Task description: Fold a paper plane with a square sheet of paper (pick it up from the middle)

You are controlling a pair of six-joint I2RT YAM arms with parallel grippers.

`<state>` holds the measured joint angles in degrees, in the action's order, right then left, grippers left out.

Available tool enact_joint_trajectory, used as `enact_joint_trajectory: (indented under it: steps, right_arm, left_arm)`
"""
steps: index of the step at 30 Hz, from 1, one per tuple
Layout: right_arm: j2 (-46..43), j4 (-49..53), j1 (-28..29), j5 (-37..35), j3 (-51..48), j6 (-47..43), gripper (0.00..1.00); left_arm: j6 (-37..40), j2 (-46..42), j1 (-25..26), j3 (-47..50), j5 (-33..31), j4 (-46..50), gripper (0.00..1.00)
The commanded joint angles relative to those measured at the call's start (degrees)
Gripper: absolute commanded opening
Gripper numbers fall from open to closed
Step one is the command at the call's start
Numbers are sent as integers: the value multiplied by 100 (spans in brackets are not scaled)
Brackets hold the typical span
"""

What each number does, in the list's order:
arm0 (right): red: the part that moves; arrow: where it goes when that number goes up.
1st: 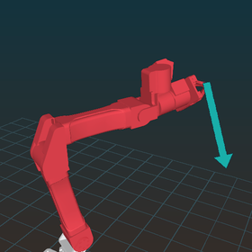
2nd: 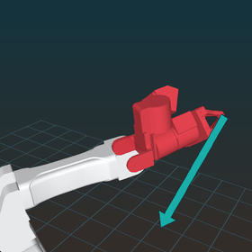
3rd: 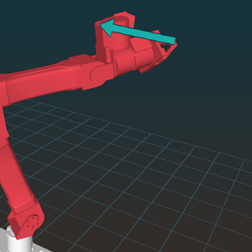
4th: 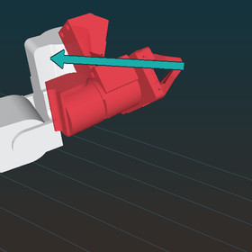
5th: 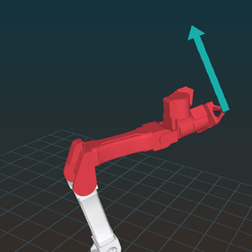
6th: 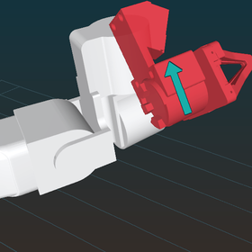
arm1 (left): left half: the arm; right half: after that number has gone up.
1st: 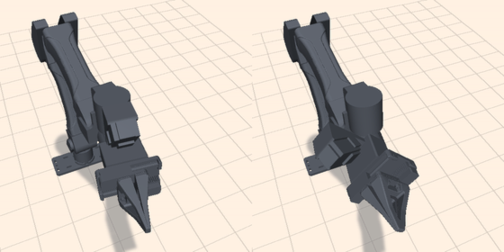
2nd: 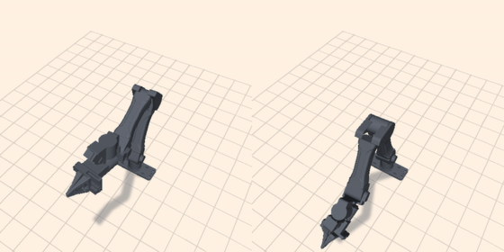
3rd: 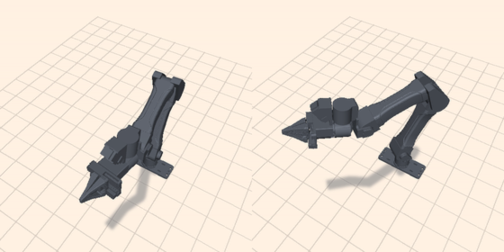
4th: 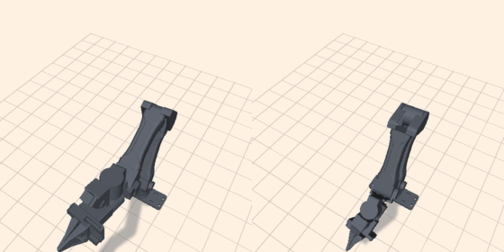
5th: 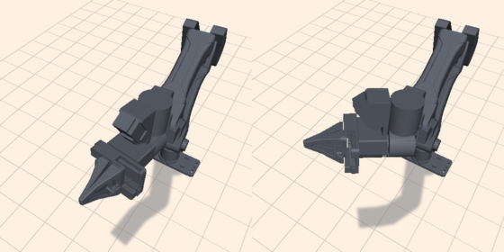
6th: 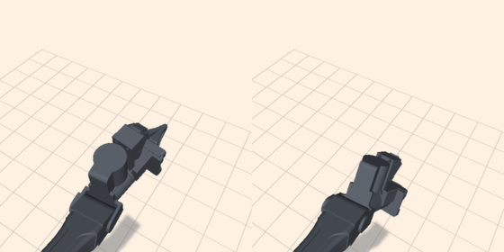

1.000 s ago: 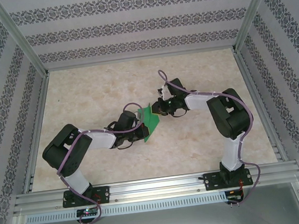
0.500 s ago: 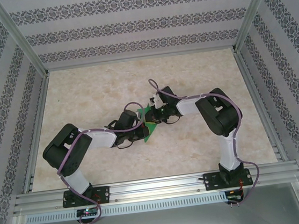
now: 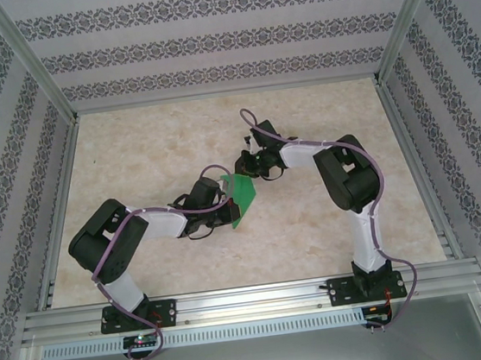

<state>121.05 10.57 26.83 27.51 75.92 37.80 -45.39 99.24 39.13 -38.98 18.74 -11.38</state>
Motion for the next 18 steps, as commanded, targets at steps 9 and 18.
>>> enact_joint_trajectory:
  steps: [9,18]
  right_arm:
    - [418,107,-282,-248,181,55,12]
    - [0,85,-419,-204,198,74,12]
  left_arm:
    - [361,318,130,555,-28,1659,0]
    - [770,157,129,612,135,1895,0]
